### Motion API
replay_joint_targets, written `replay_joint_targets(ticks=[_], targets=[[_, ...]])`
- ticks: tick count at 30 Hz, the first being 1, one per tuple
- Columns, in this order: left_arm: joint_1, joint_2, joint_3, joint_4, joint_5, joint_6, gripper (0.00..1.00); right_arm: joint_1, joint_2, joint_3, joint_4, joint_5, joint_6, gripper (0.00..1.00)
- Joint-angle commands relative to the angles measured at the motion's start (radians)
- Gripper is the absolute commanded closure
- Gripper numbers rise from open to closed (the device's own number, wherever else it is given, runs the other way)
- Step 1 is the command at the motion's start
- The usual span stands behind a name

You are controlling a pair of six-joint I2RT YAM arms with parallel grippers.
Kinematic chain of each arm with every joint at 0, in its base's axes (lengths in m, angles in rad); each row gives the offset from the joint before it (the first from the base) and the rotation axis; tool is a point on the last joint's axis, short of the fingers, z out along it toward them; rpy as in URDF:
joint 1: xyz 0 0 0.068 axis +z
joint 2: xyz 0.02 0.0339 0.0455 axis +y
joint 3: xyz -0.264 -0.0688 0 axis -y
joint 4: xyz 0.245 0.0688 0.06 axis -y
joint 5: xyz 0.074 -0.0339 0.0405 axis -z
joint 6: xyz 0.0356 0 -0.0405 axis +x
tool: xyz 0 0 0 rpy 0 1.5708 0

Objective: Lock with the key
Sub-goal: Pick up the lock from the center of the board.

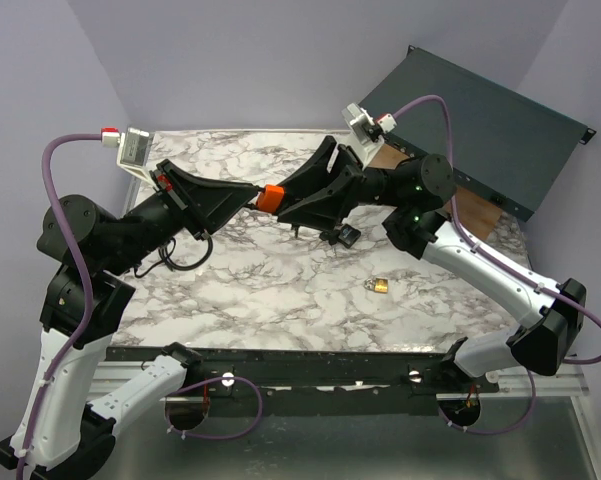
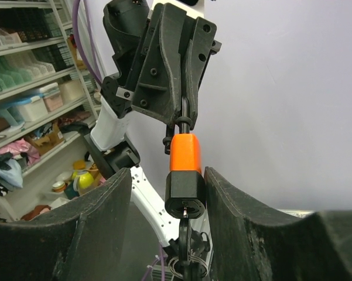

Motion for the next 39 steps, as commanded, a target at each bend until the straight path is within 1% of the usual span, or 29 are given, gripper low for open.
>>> replay_joint_targets(ticks=[1,8,11,17,21,22,23,26,28,32,39], targets=[[-0.003,-0.005,-0.001,0.073,-0.024,-0.019,1.00,0.023,0.013,0.003,-0.049,0.031,-0.047,0.46],[-0.001,-0.006,-0.002,0.070,-0.022,-0.019,1.00,0.024,0.005,-0.005,-0.061,0.056,-0.058,0.53],[-0.002,-0.009,-0.006,0.072,-0.023,-0.018,1.00,0.024,0.004,-0.007,-0.060,0.057,-0.054,0.58],[-0.002,-0.008,-0.006,0.073,-0.010,-0.016,1.00,0.025,-0.010,-0.019,-0.071,0.069,-0.048,0.82],[-0.001,0.003,0.005,0.049,0.053,0.015,1.00,0.024,-0.044,-0.019,-0.126,0.092,-0.060,0.94],[-0.003,0.011,0.017,0.013,0.067,0.038,0.97,0.025,-0.055,-0.016,-0.152,0.102,-0.072,0.96],[-0.001,0.014,0.023,-0.015,0.075,0.057,0.92,0.024,-0.070,-0.014,-0.184,0.106,-0.085,0.99],[-0.002,-0.007,0.006,-0.078,0.079,0.116,0.70,0.024,-0.118,-0.028,-0.248,0.116,-0.112,0.99],[-0.002,-0.022,0.002,-0.116,0.090,0.157,0.63,0.024,-0.148,-0.038,-0.301,0.128,-0.130,0.99],[-0.001,-0.039,-0.002,-0.153,0.138,0.206,0.60,0.024,-0.187,-0.057,-0.368,0.109,-0.140,0.99],[-0.002,-0.039,0.012,-0.189,0.243,0.264,0.60,0.024,-0.220,-0.069,-0.458,0.076,-0.153,0.99]])
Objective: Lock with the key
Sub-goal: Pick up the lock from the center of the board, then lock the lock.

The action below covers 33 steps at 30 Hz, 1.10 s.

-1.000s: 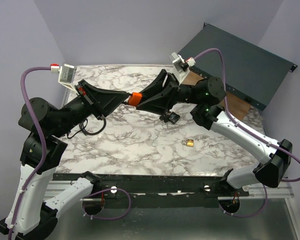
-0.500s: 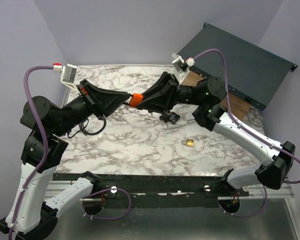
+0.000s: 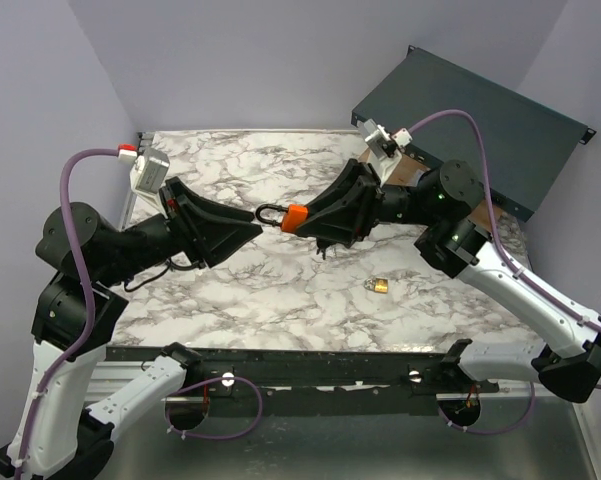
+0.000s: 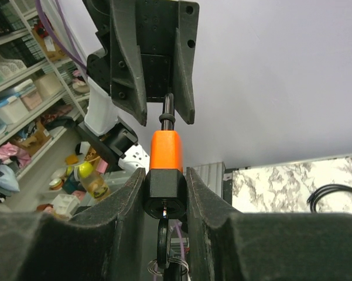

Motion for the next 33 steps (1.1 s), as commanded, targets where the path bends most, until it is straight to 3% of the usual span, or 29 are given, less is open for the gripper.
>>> replay_joint_targets(ticks=[1,6,33], targets=[[-0.001,0.001,0.017,-0.053,0.116,0.081,0.61,0.006,-0.026,-0.008,-0.081,-0.014,-0.025,0.99],[-0.001,0.021,0.034,-0.087,0.197,0.125,0.62,0.006,-0.029,-0.004,-0.124,-0.035,-0.037,0.99],[-0.003,0.050,0.011,-0.100,0.214,0.158,0.73,0.006,-0.072,-0.034,-0.165,-0.097,-0.036,0.99]])
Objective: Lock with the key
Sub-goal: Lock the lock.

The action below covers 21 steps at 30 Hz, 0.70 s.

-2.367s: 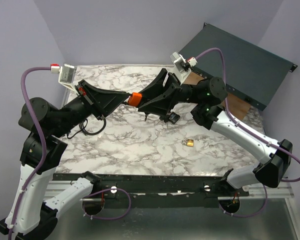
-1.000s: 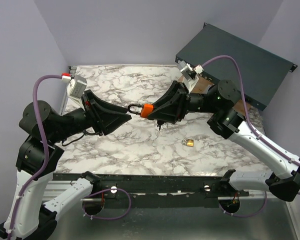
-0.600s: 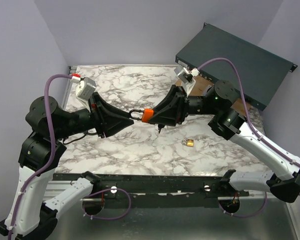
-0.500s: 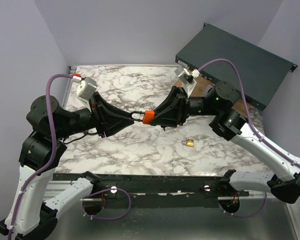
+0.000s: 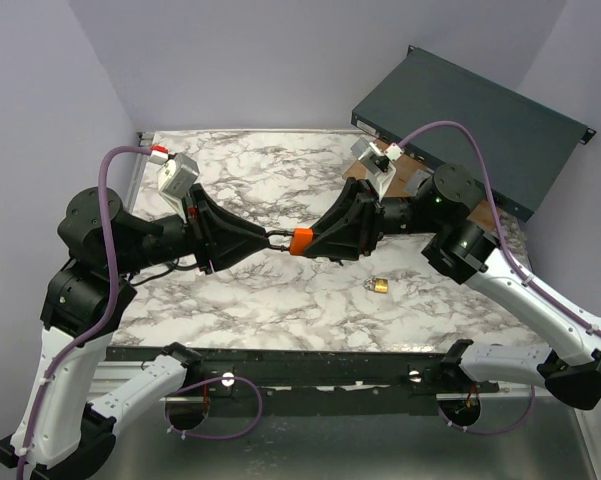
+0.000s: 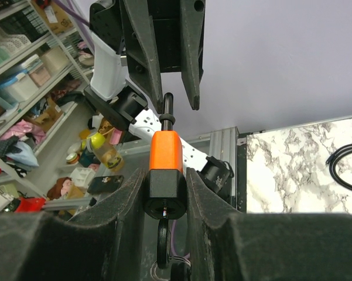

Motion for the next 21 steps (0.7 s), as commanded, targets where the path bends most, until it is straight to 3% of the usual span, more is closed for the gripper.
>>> replay_joint_targets(ticks=[1,13,19,21], targets=[[-0.001,0.004,0.002,0.000,0.045,0.011,0.74,0.006,-0.014,0.004,0.030,-0.027,0.006,0.99],[-0.002,0.012,-0.028,0.030,0.068,0.010,0.80,0.006,0.001,0.010,0.027,-0.038,0.012,0.99],[-0.003,0.007,-0.049,0.049,0.077,0.009,0.99,0.008,0.013,0.018,0.017,-0.018,0.011,0.99],[-0.002,0.005,-0.055,0.056,0.088,0.005,1.00,0.009,0.015,0.021,0.004,0.007,-0.004,0.99]])
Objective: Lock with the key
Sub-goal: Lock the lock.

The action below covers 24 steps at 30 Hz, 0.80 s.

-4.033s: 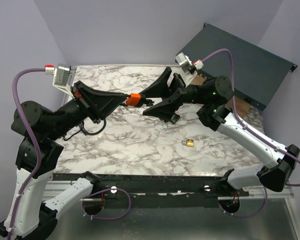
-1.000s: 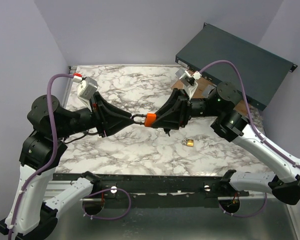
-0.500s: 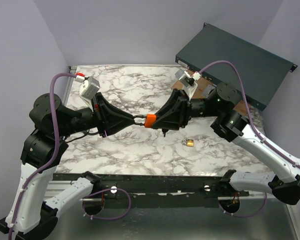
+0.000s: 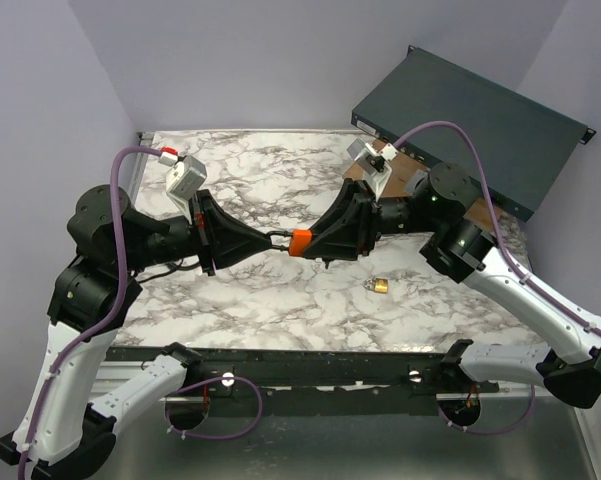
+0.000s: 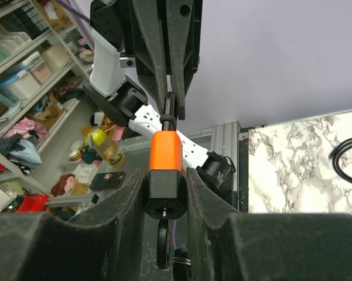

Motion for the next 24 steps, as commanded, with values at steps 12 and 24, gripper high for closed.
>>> replay_joint_targets(ticks=[12,24], targets=[[-0.012,-0.007,-0.067,0.063,0.063,-0.010,1.00,0.023,0.025,0.051,-0.012,0.092,-0.041,0.99],[-0.106,0.025,-0.085,0.026,-0.024,0.026,1.00,0.056,0.073,0.099,-0.049,0.158,-0.069,0.99]])
